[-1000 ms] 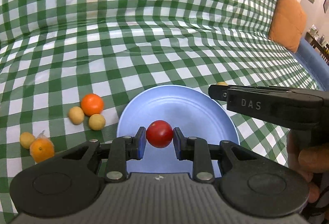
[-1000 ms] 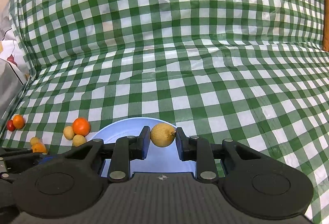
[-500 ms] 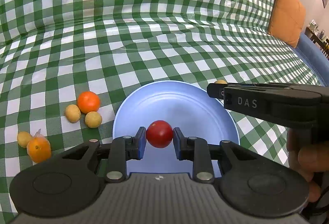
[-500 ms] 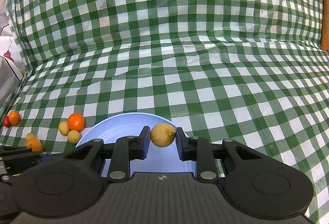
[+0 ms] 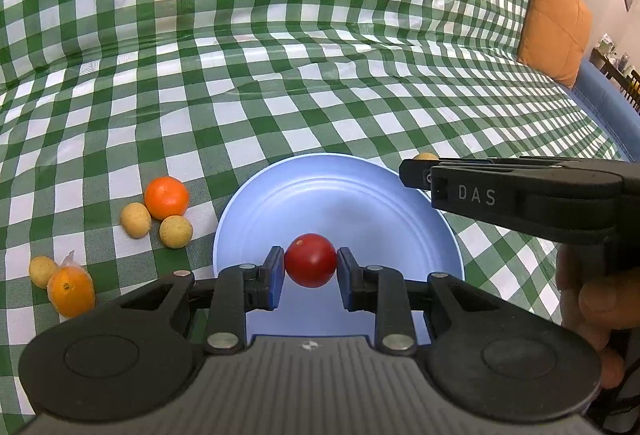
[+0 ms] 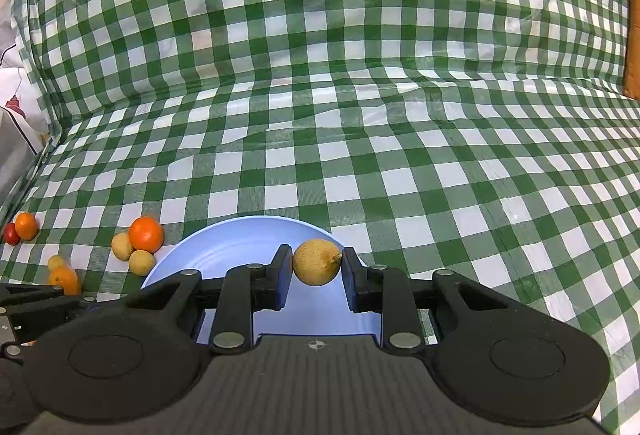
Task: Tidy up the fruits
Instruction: 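Carry both fruits over the blue plate and open both grippers to drop them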
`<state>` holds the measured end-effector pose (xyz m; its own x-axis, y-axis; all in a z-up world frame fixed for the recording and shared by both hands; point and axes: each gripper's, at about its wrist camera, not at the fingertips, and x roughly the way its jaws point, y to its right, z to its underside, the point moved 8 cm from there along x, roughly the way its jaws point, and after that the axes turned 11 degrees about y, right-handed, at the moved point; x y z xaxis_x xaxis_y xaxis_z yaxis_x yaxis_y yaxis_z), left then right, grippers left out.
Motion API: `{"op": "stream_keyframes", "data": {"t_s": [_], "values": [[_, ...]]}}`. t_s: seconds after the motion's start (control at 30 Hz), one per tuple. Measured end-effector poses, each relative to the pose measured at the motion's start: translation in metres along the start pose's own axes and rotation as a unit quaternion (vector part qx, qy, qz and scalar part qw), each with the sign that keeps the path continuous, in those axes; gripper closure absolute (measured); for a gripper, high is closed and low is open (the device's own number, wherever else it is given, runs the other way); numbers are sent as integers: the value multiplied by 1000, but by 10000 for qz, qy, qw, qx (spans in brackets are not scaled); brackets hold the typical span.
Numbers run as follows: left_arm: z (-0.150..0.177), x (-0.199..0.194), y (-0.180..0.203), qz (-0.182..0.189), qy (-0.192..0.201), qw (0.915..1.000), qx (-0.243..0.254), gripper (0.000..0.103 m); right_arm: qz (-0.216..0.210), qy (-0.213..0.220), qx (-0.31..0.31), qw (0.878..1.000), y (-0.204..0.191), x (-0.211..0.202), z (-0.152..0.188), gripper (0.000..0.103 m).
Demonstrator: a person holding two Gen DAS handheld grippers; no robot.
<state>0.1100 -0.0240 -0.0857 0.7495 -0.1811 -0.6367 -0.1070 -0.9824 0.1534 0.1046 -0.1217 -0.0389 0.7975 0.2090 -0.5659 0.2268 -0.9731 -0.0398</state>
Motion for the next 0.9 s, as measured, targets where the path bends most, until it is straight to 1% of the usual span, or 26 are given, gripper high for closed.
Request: {"op": "stream_keyframes", "data": {"t_s": [0.73, 0.83, 0.9], "values": [[-1, -2, -1, 193, -9, 9998, 23, 72, 33, -52, -12, 10000, -3, 2, 2, 75], [-1, -2, 1, 283, -58, 9996, 27, 72, 42, -63, 13, 10000, -2, 3, 2, 75], [-2, -3, 2, 353, -54, 9994, 49, 66, 27, -63, 81, 9999, -2, 3, 2, 75]]}}
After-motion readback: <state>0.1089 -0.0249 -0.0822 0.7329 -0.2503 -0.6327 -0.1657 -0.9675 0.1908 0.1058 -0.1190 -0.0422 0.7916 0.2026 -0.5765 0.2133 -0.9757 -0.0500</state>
